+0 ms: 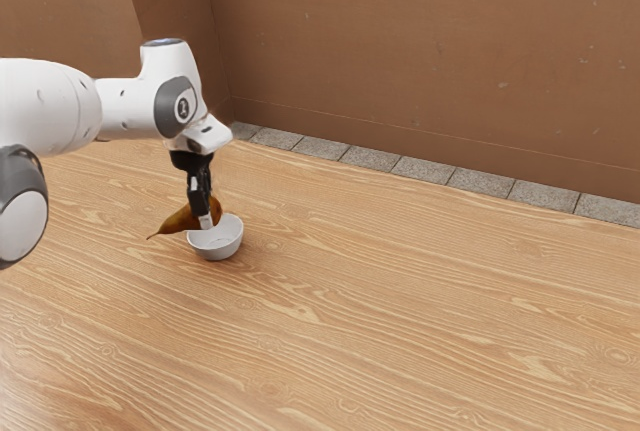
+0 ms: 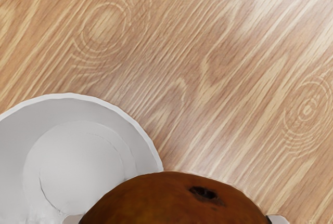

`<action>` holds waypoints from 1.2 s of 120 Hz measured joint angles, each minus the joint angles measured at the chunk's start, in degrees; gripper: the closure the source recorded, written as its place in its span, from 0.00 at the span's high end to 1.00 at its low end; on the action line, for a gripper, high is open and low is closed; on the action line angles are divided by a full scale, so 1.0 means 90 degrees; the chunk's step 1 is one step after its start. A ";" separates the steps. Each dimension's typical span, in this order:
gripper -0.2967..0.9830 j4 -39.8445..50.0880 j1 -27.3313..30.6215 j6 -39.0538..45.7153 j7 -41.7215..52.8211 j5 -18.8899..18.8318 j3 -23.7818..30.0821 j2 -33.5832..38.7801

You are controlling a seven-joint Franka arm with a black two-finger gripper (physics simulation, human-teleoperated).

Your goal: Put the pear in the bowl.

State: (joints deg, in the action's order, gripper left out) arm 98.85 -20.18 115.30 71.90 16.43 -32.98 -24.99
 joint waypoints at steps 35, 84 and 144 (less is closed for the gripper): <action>0.49 -0.0639 0.0359 -0.0006 0.0036 0.0033 0.0000 -0.0650; 0.55 -0.1043 0.0406 -0.0038 0.0076 0.0234 0.0149 -0.1058; 0.75 -0.1149 0.0283 -0.0457 0.0040 0.0156 0.0283 0.0149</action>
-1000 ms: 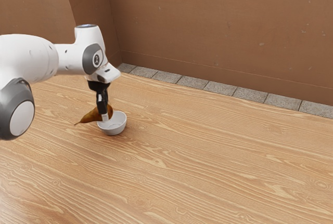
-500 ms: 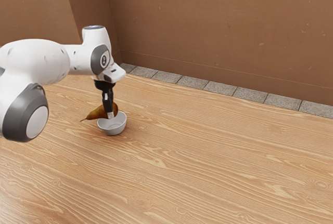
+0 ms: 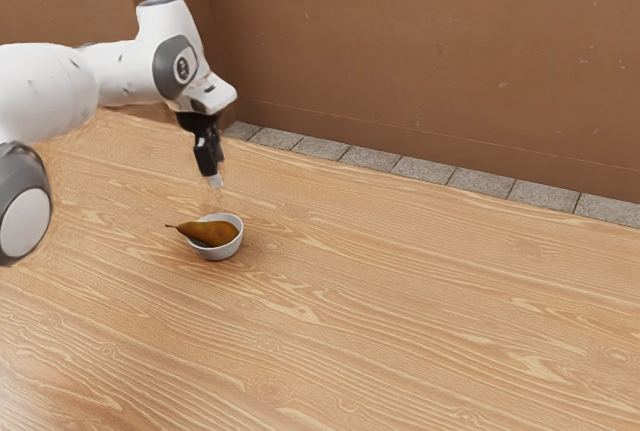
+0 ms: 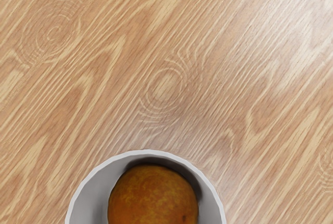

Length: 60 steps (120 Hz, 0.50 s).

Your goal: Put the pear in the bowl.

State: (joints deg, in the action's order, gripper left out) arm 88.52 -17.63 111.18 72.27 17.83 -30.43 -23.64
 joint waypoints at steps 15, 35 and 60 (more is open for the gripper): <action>0.76 0.0102 -0.0111 -0.0614 -0.0458 -0.0721 0.0777 0.1498; 0.76 0.0129 -0.0617 -0.1476 -0.2069 -0.1828 0.1952 0.2708; 0.77 0.0083 -0.1830 -0.2016 -0.3834 -0.2033 0.2122 0.2811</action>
State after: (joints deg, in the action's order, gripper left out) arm 89.26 -34.10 93.04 37.76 -0.46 -11.33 1.65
